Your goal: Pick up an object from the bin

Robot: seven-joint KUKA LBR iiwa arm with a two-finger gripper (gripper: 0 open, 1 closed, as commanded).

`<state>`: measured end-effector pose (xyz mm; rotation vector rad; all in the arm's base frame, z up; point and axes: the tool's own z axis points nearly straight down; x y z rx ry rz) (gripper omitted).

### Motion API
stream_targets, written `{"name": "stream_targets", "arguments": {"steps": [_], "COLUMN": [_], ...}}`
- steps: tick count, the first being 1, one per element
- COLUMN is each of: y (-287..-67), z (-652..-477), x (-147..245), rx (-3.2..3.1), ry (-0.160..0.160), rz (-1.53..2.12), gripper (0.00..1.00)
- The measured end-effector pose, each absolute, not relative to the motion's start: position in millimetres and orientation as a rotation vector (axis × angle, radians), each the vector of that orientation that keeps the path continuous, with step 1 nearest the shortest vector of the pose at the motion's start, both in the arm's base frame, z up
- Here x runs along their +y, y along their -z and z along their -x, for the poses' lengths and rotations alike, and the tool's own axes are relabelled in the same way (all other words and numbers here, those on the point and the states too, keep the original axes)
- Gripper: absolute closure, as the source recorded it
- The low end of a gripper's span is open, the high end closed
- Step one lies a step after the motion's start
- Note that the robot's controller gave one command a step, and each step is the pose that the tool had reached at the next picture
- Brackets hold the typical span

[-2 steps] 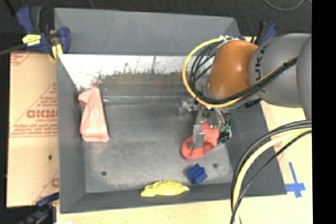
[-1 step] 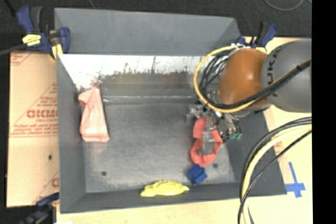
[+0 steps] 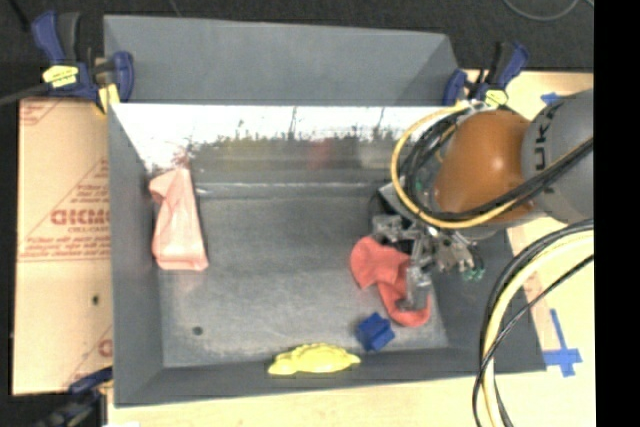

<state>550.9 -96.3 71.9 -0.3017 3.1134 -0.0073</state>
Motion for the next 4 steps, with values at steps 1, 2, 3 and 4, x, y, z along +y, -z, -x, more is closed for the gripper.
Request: {"name": "stream_targets", "arguments": {"steps": [1,2,3,4], "y": [-71,-71,-71,-73], "z": [-546.1,-546.1,-545.6,-544.6], "x": [-110,-110,-104,-94], "rx": [3.088,3.088,3.092,3.097], "ry": [-0.019,-0.019,-0.016,-0.020], "rz": [0.437,0.436,0.421,0.373], "gripper": [1.00,1.00,1.00,1.00]}}
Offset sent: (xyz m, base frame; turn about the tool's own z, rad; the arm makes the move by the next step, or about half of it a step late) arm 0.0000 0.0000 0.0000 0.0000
